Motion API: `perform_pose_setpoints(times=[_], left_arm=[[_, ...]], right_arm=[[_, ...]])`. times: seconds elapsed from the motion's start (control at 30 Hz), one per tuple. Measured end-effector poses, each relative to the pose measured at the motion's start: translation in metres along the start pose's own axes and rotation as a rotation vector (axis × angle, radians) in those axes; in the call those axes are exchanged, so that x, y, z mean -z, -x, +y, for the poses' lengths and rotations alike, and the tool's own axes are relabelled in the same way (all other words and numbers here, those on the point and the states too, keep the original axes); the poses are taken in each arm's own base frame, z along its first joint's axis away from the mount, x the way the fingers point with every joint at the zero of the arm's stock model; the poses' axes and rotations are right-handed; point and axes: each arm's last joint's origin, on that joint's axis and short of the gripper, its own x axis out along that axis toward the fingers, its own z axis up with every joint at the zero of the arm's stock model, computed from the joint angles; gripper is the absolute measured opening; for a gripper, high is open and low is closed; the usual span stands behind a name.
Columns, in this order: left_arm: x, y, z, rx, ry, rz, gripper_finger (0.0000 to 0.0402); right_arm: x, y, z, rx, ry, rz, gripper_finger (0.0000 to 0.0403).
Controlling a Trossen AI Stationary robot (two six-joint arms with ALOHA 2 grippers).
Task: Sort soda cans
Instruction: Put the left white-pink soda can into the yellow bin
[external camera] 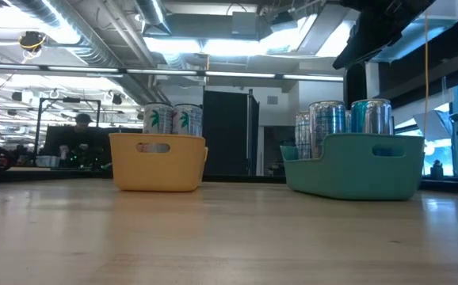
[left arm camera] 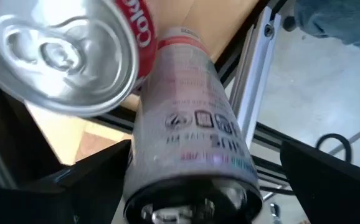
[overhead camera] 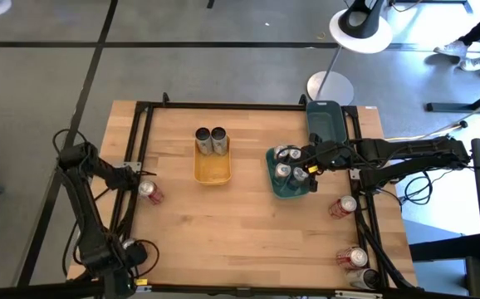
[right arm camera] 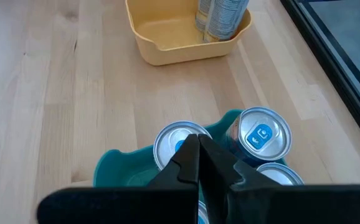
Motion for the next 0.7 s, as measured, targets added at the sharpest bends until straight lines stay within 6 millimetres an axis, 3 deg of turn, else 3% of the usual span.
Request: perform_pose_setpoints(times=[0.23,0.7], left_arm=[[-0.002,-0.013,-0.005,-0.027,-0.043,-0.001,0.0375],[-0.001,-0.016,-0.006,-0.042,0.013,0.041,0.0248]], right_arm=[[0.000,0.000,0.000,0.000,-0.001,0.000,0.0005],[0.000,0.000,0.000,0.000,0.000,0.000,0.0005]])
